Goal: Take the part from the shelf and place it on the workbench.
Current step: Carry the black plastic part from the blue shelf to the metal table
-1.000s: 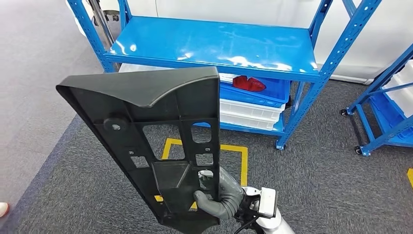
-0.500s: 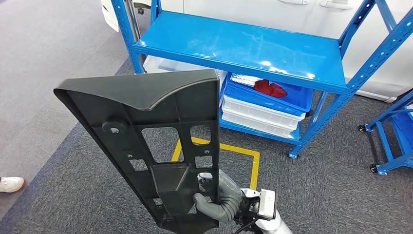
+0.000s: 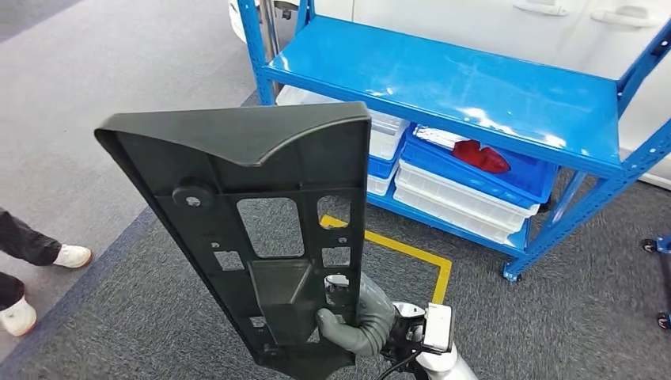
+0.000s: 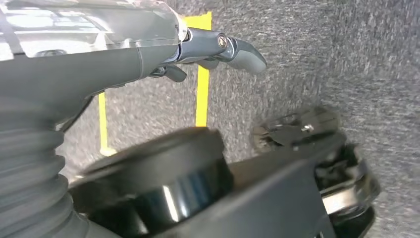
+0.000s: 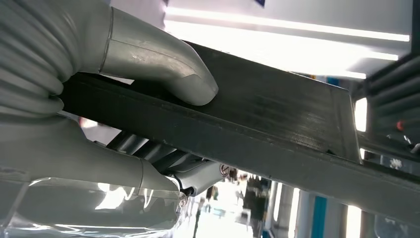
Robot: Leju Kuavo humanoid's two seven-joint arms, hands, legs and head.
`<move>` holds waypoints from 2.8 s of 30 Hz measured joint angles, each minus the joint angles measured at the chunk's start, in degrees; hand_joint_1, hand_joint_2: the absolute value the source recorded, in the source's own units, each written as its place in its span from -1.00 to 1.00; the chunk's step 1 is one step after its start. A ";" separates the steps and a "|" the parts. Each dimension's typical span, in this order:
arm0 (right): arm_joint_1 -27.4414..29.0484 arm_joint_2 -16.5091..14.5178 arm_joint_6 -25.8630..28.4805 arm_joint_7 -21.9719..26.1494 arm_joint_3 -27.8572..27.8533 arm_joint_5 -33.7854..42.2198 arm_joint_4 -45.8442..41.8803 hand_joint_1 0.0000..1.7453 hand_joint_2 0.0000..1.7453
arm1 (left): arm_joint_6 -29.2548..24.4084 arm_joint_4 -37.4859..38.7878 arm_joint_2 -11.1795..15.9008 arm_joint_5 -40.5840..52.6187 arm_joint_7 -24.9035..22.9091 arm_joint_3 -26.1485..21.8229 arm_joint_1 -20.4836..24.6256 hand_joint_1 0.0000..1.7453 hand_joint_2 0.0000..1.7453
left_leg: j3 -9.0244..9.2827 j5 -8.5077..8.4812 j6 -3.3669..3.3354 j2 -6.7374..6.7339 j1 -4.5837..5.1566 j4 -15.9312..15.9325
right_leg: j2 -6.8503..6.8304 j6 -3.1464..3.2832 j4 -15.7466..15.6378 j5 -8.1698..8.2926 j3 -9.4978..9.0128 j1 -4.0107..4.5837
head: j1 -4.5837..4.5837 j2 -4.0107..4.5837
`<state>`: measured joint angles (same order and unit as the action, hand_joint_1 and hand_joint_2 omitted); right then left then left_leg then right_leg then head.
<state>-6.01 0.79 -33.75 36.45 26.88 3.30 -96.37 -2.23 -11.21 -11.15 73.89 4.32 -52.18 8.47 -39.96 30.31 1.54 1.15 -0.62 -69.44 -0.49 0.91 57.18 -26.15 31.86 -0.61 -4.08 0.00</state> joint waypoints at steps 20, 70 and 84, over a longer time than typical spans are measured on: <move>1.54 -0.81 -0.07 -1.68 -1.05 -0.35 -0.21 1.00 1.00 | 0.19 0.00 0.02 -0.64 0.52 -0.62 -1.37 -1.00 1.00 | 6.64 -5.91 -3.19 2.72 0.42 11.73 | 0.90 -2.23 11.17 -4.06 4.64 0.11 | 0.02 0.00; 0.53 0.24 0.49 0.41 -2.64 1.76 0.42 1.00 1.00 | -1.87 -0.02 0.71 0.10 0.15 -1.72 -2.17 -1.00 1.00 | 8.06 -3.60 -2.19 -5.50 1.46 11.19 | -5.29 -0.70 0.71 -0.77 0.13 0.87 | -0.01 0.00; 0.78 0.80 0.77 0.62 -2.62 1.81 0.28 1.00 1.00 | -1.84 -0.02 0.16 0.57 0.75 -0.93 -1.71 -1.00 1.00 | 7.37 -4.39 -3.54 4.01 1.05 10.99 | 3.68 -2.00 3.09 -0.08 2.27 -0.20 | 0.01 0.00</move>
<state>-5.24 1.59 -32.98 37.07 24.26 5.10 -96.08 -4.07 -11.23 -10.99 74.47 5.06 -53.11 6.76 -32.59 25.92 -2.00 5.16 0.43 -58.45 3.19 -1.10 60.27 -26.23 34.14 -0.81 -4.07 0.00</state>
